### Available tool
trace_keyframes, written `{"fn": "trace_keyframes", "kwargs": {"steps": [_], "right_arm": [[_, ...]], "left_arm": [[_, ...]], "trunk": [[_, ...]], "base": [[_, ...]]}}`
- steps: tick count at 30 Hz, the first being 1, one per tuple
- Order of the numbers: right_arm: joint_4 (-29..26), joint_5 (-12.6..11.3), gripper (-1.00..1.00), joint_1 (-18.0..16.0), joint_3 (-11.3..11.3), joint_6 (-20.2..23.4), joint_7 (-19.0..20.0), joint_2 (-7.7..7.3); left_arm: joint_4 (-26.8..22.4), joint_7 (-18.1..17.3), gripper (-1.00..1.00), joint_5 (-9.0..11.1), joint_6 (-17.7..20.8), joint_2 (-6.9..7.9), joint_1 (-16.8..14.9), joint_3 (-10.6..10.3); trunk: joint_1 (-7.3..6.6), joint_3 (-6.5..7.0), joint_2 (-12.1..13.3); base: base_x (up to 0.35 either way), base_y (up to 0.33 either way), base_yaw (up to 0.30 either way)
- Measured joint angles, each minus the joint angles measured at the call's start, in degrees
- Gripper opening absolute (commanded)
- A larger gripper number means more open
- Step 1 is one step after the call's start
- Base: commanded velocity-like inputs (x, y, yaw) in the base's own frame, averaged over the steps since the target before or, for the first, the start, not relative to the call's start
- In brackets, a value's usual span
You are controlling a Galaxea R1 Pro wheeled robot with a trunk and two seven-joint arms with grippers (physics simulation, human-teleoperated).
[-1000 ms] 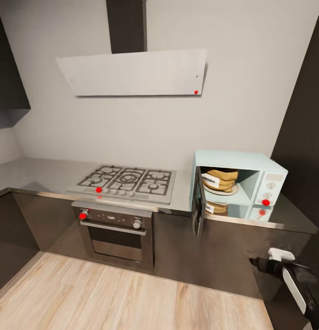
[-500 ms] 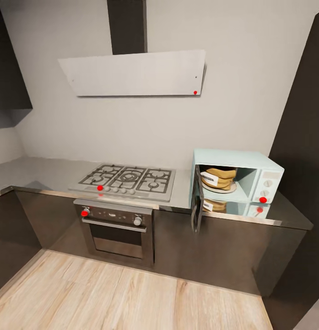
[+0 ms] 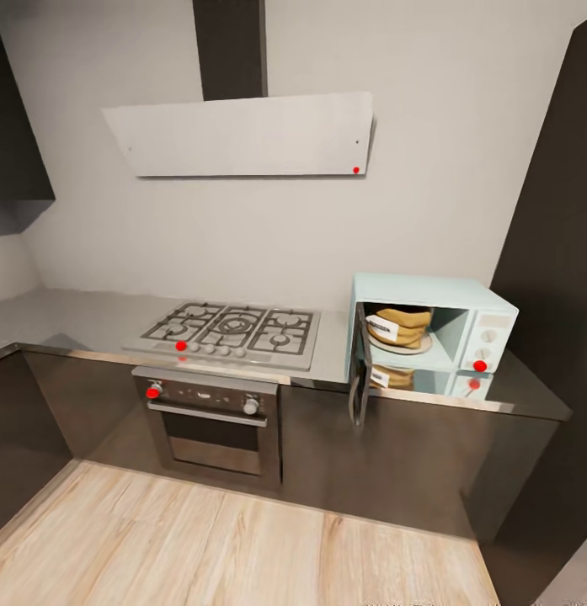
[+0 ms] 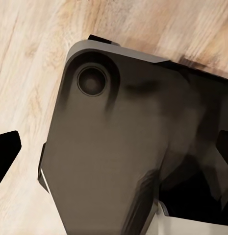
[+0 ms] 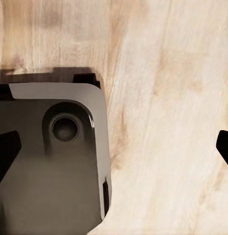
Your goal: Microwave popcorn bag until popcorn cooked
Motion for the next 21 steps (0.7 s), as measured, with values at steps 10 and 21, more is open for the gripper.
{"fn": "trace_keyframes", "kwargs": {"steps": [10,21], "right_arm": [[0.0,-0.1,1.0,0.0,0.0,0.1,-0.1,0.02],[0.0,0.1,1.0,0.0,-0.1,-0.1,-0.4,0.09]], "left_arm": [[0.0,0.0,1.0,0.0,0.0,-0.05,0.0,-0.1],[-7.5,-0.1,1.0,-0.1,0.7,0.91,0.0,-0.4]], "trunk": [[0.0,0.0,0.0],[0.0,0.0,0.0]], "base": [[0.0,0.0,-0.217],[0.0,0.0,-0.006]]}}
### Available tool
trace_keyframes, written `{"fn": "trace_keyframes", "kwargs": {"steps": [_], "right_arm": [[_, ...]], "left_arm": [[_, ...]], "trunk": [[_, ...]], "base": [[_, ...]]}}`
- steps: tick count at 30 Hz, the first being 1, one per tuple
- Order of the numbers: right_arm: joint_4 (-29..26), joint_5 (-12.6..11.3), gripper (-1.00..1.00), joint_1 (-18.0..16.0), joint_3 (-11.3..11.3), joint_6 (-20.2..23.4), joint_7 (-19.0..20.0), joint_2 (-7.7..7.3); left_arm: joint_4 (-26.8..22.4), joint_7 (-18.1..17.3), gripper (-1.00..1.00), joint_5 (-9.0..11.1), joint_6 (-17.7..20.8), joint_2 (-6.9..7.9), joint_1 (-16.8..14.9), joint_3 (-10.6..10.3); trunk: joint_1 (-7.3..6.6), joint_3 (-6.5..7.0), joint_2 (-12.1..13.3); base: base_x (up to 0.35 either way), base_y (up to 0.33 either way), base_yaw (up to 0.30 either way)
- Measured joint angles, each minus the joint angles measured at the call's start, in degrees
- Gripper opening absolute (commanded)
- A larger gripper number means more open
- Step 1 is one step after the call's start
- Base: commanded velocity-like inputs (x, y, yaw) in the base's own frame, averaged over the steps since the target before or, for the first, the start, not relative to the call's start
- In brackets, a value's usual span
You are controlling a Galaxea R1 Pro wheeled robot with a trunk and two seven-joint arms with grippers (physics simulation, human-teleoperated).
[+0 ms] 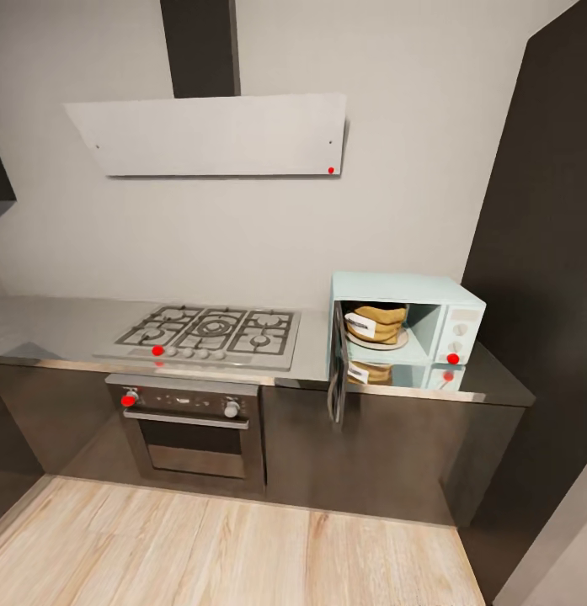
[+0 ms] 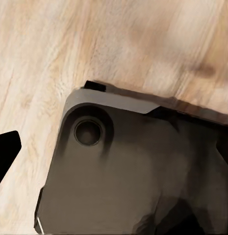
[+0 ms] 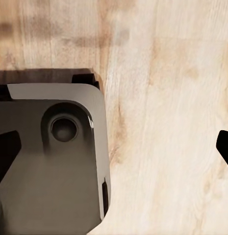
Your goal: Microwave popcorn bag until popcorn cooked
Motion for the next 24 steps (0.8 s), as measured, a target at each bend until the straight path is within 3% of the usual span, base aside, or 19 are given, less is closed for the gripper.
{"fn": "trace_keyframes", "kwargs": {"steps": [2,4,5,7,8,10,13,16,17,19,24], "right_arm": [[0.0,0.0,1.0,0.0,0.0,0.0,0.0,-0.03],[0.0,0.1,1.0,0.0,0.0,0.0,0.0,0.0],[0.0,0.1,1.0,0.0,0.1,-0.1,0.0,0.01],[0.0,0.2,1.0,0.0,0.1,-0.1,0.0,0.05],[0.0,0.3,1.0,0.0,0.1,-0.1,0.0,0.13],[0.0,0.4,1.0,0.0,0.2,-0.1,0.0,0.17],[0.0,0.3,1.0,0.0,0.2,-0.1,0.0,0.18],[0.0,0.4,1.0,0.0,0.2,-0.1,0.0,0.14],[0.0,0.4,1.0,0.0,0.2,-0.1,0.0,0.17],[0.0,0.4,1.0,0.0,0.2,-0.1,0.0,0.19],[0.0,0.1,1.0,0.0,0.2,-0.1,0.0,0.2]], "left_arm": [[-7.9,0.2,1.0,-0.3,2.8,0.27,0.0,0.0],[-16.4,0.3,1.0,-0.6,8.5,1.34,0.0,0.0],[-23.3,0.2,1.0,-0.9,14.3,2.52,0.0,0.2],[-33.7,0.2,1.0,-0.9,20.5,3.88,-0.2,0.2],[-39.6,0.2,1.0,-1.0,25.6,4.65,-0.6,0.2],[-44.0,0.2,1.0,-1.0,29.3,5.0,-2.5,0.2],[-47.8,-0.2,1.0,-0.9,33.9,4.93,-12.2,0.2],[-48.3,-0.6,1.0,-0.4,37.2,4.75,-19.6,0.1],[-48.5,-0.7,1.0,-0.3,38.8,4.22,-23.7,0.1],[-48.6,-0.8,1.0,-0.1,41.9,1.85,-32.5,-0.1],[-48.5,-1.5,1.0,0.2,48.7,-2.96,-45.1,-0.3]], "trunk": [[0.0,0.01,0.0],[0.0,0.01,0.0],[0.0,0.0,0.0],[0.0,0.01,0.0],[0.0,0.01,0.0],[0.0,0.01,0.0],[0.0,0.02,0.0],[0.0,0.02,0.0],[0.0,0.01,0.0],[0.0,0.02,0.0],[0.0,0.02,0.0]], "base": [[0.0,0.0,0.0],[0.0,0.0,0.0],[0.0,0.0,0.0],[0.0,0.0,0.0],[0.0,0.0,0.0],[0.0,0.0,0.0],[0.0,0.0,0.0],[0.0,0.0,0.0],[0.0,0.0,0.0],[0.0,0.0,0.0],[0.0,0.0,0.0]]}}
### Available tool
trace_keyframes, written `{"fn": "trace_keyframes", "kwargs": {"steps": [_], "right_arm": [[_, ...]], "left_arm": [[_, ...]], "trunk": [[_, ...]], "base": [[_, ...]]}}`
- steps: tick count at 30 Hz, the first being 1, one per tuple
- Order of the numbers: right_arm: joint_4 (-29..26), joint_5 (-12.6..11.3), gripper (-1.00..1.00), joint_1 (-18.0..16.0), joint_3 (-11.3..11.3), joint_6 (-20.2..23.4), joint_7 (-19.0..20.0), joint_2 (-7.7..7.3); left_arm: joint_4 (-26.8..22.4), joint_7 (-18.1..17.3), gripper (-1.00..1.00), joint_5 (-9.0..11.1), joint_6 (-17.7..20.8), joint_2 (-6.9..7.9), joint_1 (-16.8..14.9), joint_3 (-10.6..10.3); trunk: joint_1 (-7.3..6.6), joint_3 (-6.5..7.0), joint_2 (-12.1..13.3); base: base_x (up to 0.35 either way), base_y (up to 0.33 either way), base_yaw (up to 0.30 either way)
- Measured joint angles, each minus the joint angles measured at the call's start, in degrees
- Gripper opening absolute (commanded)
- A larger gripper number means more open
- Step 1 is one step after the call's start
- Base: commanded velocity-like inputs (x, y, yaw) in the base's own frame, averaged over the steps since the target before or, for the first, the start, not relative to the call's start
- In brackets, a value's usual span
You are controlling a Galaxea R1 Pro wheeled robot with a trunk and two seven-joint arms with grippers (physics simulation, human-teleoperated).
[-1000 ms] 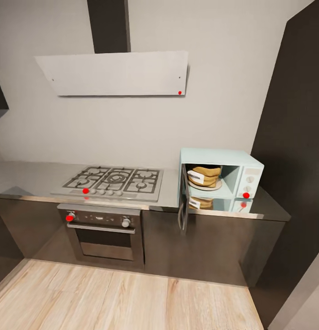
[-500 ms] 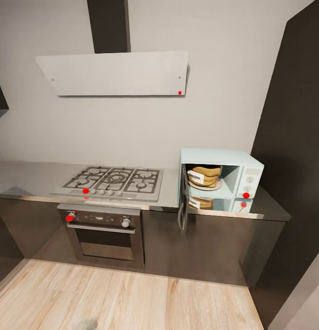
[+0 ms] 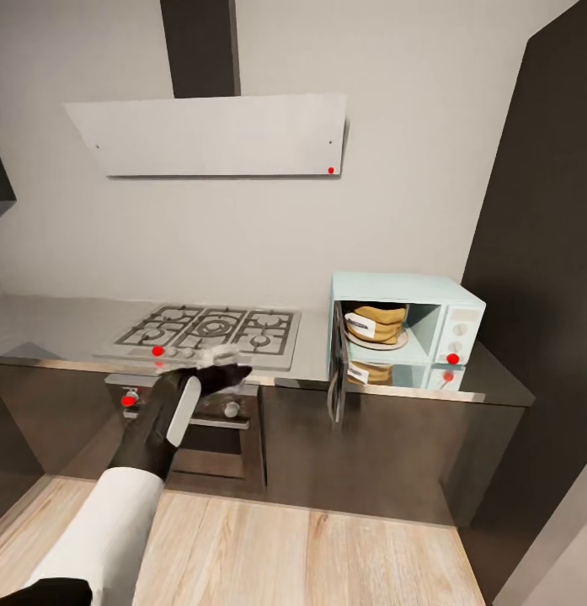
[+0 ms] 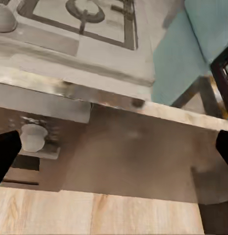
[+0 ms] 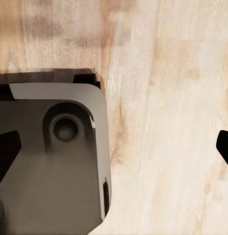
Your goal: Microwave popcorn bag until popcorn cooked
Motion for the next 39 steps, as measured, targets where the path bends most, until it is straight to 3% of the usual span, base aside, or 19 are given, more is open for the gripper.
{"fn": "trace_keyframes", "kwargs": {"steps": [1,4,5,6,8,10,13,22,33,39], "right_arm": [[0.0,-0.1,1.0,0.0,0.0,0.0,0.0,0.0],[0.0,-0.2,1.0,0.0,-0.2,0.1,0.0,-0.01],[0.0,-0.2,1.0,0.0,-0.2,0.0,0.0,-0.01],[0.0,-0.3,1.0,0.0,-0.2,0.0,0.0,-0.01],[0.0,-0.3,1.0,0.0,-0.2,0.0,0.1,0.0],[0.0,-0.3,1.0,0.0,-0.2,0.0,0.1,0.01],[-0.1,0.0,1.0,0.1,-0.1,-0.7,0.4,0.96],[-0.1,0.0,1.0,0.1,0.0,-0.8,0.4,0.97],[-0.1,-0.5,1.0,0.1,-0.1,-0.4,-0.4,1.44],[-0.1,-0.5,1.0,0.1,-0.2,-0.5,-0.4,1.58]], "left_arm": [[-0.1,-1.0,1.0,0.0,0.8,-0.55,-1.4,0.0],[-1.2,-12.8,1.0,-0.1,3.4,-1.29,-3.6,-1.5],[-1.8,-18.6,1.0,-0.4,3.8,-1.12,-3.8,-3.0],[-2.3,-21.9,1.0,-0.9,3.9,-0.97,-3.9,-4.0],[-2.7,-25.6,1.0,-2.4,4.0,-0.78,-3.9,-5.8],[-2.9,-28.1,1.0,-5.7,3.6,-0.61,-4.0,-9.3],[-1.9,-27.2,1.0,-5.9,3.3,-1.08,-3.7,-8.6],[-0.1,-29.3,1.0,-6.6,5.1,-0.68,-3.7,-8.7],[-0.1,-28.0,1.0,-6.1,5.1,-1.07,-3.8,-8.8],[0.1,-22.9,1.0,-6.0,4.8,-1.93,-3.8,-8.7]], "trunk": [[0.0,-0.01,0.0],[0.0,-0.01,0.0],[0.0,-0.01,0.0],[0.0,-0.01,0.0],[0.0,-0.01,0.0],[0.0,-0.01,0.0],[0.0,-0.01,0.0],[-0.03,-0.01,0.0],[0.0,0.07,0.0],[0.0,0.22,0.0]], "base": [[0.0,0.0,0.0],[0.0,0.0,0.0],[0.0,0.0,0.0],[0.0,0.0,0.0],[0.0,0.0,0.0],[0.0,0.0,0.0],[0.0,0.0,0.0],[0.124,0.0,0.0],[0.148,0.0,-0.062],[0.0,0.0,-0.237]]}}
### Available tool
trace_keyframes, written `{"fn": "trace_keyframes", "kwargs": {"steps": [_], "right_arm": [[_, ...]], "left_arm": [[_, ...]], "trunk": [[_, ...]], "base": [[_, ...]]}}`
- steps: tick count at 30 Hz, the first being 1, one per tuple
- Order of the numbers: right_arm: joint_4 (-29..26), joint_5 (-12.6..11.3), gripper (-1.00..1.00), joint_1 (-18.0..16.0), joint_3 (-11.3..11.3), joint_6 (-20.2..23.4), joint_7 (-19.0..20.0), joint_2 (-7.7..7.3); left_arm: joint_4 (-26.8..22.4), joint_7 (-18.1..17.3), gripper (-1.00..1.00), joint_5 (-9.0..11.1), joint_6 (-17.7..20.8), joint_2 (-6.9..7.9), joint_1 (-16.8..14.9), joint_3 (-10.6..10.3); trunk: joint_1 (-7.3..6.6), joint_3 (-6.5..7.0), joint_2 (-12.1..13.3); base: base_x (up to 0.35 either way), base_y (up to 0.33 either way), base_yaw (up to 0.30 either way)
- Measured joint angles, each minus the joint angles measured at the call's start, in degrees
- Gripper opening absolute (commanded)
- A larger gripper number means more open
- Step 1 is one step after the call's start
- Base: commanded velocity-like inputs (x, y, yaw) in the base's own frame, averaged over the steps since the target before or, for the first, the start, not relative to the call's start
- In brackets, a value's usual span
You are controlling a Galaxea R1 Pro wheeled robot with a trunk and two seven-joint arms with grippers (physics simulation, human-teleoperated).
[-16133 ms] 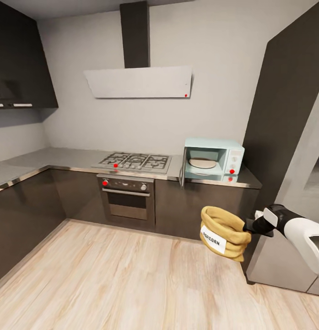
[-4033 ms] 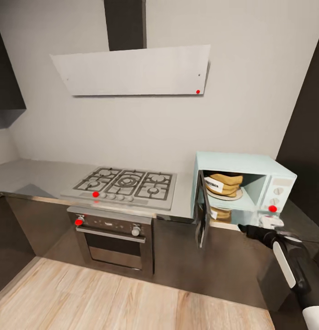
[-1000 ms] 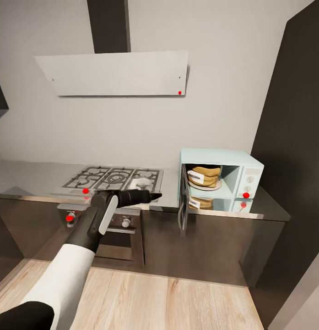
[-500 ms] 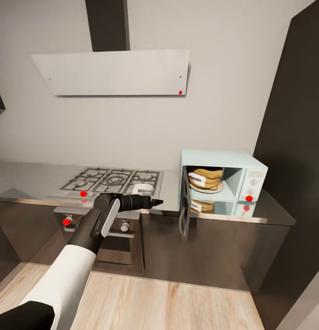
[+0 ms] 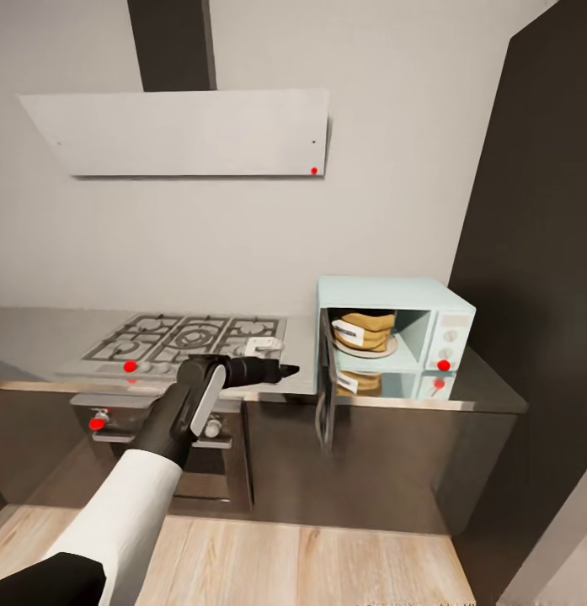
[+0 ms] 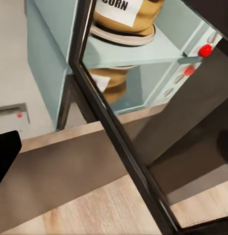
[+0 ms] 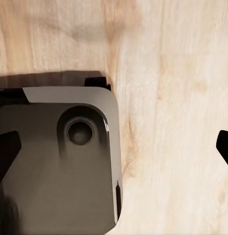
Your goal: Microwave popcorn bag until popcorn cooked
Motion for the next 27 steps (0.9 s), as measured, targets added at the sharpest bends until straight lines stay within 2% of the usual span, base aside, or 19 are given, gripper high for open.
{"fn": "trace_keyframes", "kwargs": {"steps": [15,27], "right_arm": [[0.0,0.0,1.0,0.0,0.0,-0.1,0.0,0.0],[0.0,0.0,1.0,0.0,0.0,-0.1,-0.1,0.07]], "left_arm": [[0.5,0.7,1.0,-0.6,-0.2,-0.58,0.0,-0.1],[0.3,0.8,1.0,-0.9,-0.3,-1.87,0.0,-0.1]], "trunk": [[0.0,0.14,0.0],[0.0,0.15,0.0]], "base": [[0.0,0.0,-0.239],[0.0,0.0,-0.241]]}}
